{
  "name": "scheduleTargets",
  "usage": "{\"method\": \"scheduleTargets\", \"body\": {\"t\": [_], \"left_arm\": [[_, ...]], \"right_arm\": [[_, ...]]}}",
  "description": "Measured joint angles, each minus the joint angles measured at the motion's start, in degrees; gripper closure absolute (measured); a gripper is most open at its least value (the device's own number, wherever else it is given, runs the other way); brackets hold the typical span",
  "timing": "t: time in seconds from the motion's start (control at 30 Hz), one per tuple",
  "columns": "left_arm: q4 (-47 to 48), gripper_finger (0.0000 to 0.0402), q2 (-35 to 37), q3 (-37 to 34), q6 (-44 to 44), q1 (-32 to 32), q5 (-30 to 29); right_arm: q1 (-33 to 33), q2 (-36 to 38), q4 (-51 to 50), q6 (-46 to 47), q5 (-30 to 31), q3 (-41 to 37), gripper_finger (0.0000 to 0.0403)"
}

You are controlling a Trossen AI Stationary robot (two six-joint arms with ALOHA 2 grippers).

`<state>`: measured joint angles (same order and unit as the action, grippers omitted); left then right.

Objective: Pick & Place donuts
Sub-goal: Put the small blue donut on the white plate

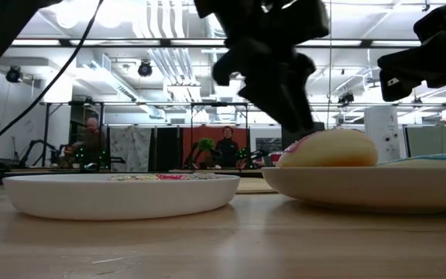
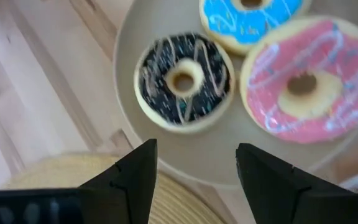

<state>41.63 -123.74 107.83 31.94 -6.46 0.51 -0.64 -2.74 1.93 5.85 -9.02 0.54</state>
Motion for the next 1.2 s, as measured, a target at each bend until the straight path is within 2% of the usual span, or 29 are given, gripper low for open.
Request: {"method": "scheduleTargets", "body": {"t": [0.27,0.53,0.9,1.2], "left_arm": [[-3.8,0.0211,8.2,-10.9,-2.3,0.2,-0.6],[-15.5,0.0211,21.4,-29.0,-4.4,1.8,-1.8],[-15.9,0.0211,36.9,-47.5,-14.1,8.6,-2.6],[-16.7,0.0211,46.2,-58.3,-15.4,15.6,-2.6]], "right_arm": [[0.0,0.0,0.0,-0.2,0.0,0.0,0.0394],[0.0,-0.1,0.0,-0.3,-0.1,0.0,0.0394],[0.0,-0.4,0.0,-0.2,0.0,0.0,0.0394],[0.0,-0.5,0.0,0.0,0.0,0.0,0.0394]]}}
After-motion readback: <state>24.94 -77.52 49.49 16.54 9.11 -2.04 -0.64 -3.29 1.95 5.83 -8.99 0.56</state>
